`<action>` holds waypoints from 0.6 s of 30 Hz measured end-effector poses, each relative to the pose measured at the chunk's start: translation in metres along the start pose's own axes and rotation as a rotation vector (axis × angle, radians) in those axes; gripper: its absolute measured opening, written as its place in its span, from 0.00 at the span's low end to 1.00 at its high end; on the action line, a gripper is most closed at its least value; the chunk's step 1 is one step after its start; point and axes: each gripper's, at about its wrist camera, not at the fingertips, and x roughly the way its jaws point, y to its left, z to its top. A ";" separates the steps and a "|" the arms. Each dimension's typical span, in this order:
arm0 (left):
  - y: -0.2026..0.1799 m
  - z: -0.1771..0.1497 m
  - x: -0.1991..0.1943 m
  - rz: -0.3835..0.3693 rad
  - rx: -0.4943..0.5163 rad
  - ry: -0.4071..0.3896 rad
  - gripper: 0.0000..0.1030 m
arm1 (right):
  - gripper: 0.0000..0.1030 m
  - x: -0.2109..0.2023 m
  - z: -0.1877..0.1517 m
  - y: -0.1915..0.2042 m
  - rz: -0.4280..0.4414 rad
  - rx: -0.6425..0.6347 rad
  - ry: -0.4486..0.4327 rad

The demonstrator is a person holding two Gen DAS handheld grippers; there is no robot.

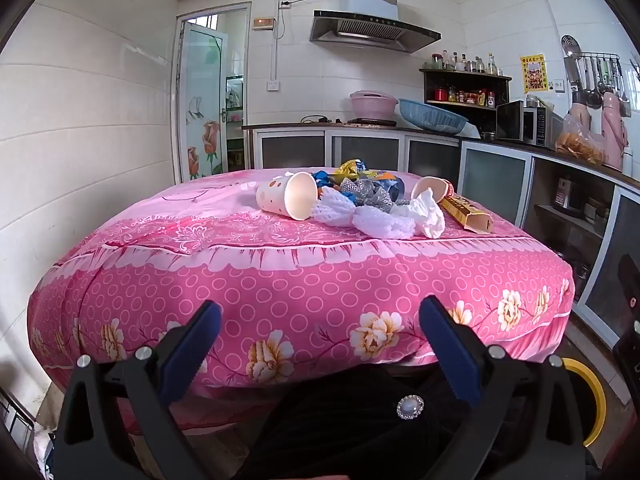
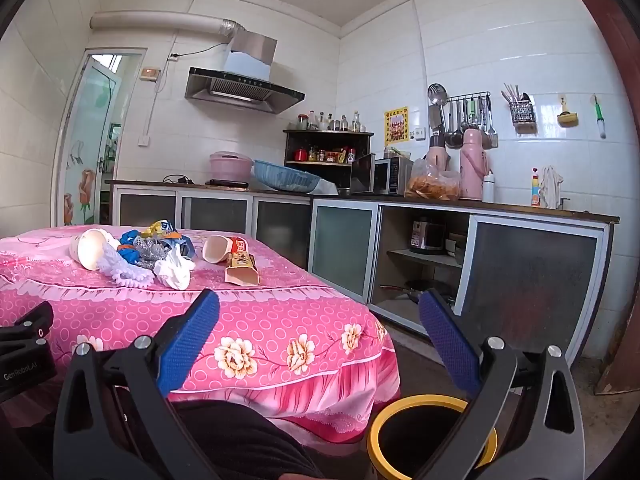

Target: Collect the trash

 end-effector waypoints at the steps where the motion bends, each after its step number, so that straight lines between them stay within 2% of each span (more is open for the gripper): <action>1: 0.000 0.000 0.000 -0.001 -0.001 0.000 0.93 | 0.93 0.000 0.000 0.000 0.000 0.000 0.000; 18: 0.000 0.000 -0.001 0.000 0.000 -0.003 0.93 | 0.93 0.000 0.000 -0.001 0.000 0.006 0.000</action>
